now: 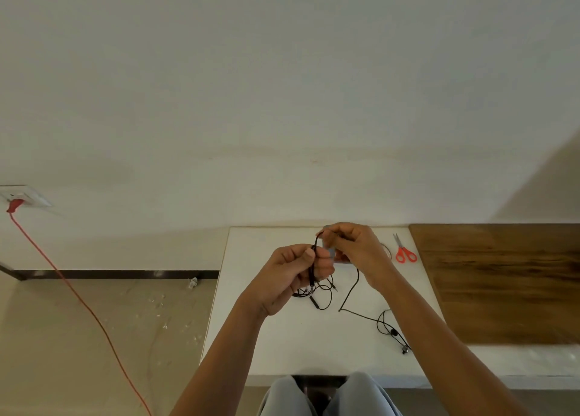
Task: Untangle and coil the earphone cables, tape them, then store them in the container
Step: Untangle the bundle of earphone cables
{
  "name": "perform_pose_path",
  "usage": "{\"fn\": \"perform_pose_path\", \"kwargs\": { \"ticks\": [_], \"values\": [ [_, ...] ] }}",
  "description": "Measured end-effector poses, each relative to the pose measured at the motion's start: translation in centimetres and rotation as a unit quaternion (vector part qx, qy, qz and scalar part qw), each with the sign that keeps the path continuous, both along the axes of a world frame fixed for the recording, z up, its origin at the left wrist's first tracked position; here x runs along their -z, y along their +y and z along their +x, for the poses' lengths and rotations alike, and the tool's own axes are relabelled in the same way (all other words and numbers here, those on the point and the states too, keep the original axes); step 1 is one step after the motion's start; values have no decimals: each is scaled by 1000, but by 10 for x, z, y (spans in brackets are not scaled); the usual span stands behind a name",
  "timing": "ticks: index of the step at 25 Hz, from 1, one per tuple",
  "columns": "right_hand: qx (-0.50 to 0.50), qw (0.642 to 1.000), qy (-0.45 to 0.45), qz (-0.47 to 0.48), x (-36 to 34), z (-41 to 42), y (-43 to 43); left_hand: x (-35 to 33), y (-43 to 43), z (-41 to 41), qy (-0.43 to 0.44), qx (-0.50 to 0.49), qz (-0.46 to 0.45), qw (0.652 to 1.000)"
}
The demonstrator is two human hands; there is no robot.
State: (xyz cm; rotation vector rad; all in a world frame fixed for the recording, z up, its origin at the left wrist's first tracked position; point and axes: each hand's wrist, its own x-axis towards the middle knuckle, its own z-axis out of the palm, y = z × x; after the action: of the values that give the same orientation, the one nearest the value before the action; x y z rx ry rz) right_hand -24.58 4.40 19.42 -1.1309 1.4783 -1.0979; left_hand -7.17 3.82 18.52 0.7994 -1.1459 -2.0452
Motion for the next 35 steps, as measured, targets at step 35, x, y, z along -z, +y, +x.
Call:
{"fn": "perform_pose_path", "kwargs": {
  "ticks": [35],
  "values": [
    [-52,978,190,-69,-42,-2,12,4,-3,0,-132,49,-72,987]
  ]
}}
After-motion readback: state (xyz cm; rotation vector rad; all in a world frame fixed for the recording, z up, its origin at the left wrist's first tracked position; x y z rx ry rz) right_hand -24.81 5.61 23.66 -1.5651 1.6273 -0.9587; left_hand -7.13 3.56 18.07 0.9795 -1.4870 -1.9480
